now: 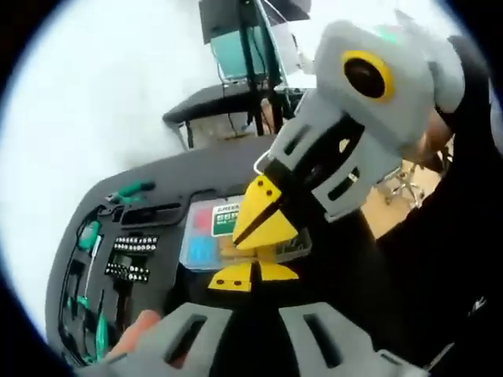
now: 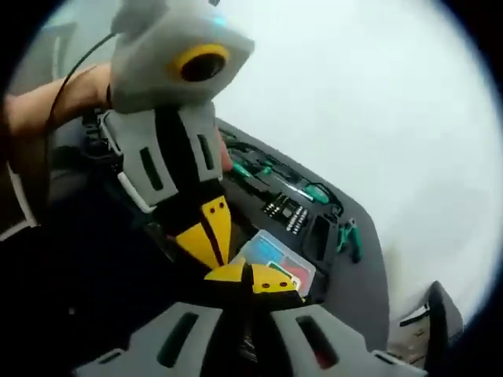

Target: Pick up the tools and put them into their designated positions in the toolbox.

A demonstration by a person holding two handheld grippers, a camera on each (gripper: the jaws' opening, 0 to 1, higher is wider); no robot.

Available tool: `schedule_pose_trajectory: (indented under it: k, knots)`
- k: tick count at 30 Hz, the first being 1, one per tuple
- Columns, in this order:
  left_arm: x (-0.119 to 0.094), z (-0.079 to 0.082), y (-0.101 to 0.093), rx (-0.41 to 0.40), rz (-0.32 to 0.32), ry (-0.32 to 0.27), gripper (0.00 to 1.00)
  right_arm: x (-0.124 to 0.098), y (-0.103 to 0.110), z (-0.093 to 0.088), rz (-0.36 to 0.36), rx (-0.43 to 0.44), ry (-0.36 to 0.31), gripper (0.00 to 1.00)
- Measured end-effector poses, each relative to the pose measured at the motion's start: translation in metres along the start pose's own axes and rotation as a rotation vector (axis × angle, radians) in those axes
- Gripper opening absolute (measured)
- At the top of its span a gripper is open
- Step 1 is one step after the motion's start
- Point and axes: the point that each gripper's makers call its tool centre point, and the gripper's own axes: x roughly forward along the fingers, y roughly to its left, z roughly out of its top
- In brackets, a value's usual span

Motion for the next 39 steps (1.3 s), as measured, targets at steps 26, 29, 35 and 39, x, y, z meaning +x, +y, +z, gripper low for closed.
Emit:
schedule_pose_trajectory:
  k: [26, 29, 35, 39]
  knots:
    - [-0.001, 0.018, 0.033, 0.002, 0.136, -0.09, 0.0, -0.027, 0.001, -0.014, -0.091, -0.047, -0.08, 0.0]
    - [-0.03, 0.025, 0.047, 0.026, 0.171, -0.202, 0.0, -0.028, 0.005, -0.014, -0.092, 0.113, -0.109, 0.05]
    - [-0.022, 0.009, 0.034, 0.185, 0.093, -0.106, 0.02, -0.015, 0.002, 0.004, -0.142, 0.113, -0.113, 0.18]
    - [-0.012, 0.006, 0.024, 0.306, 0.046, -0.068, 0.03, -0.006, 0.004, 0.004, -0.188, 0.038, -0.061, 0.19]
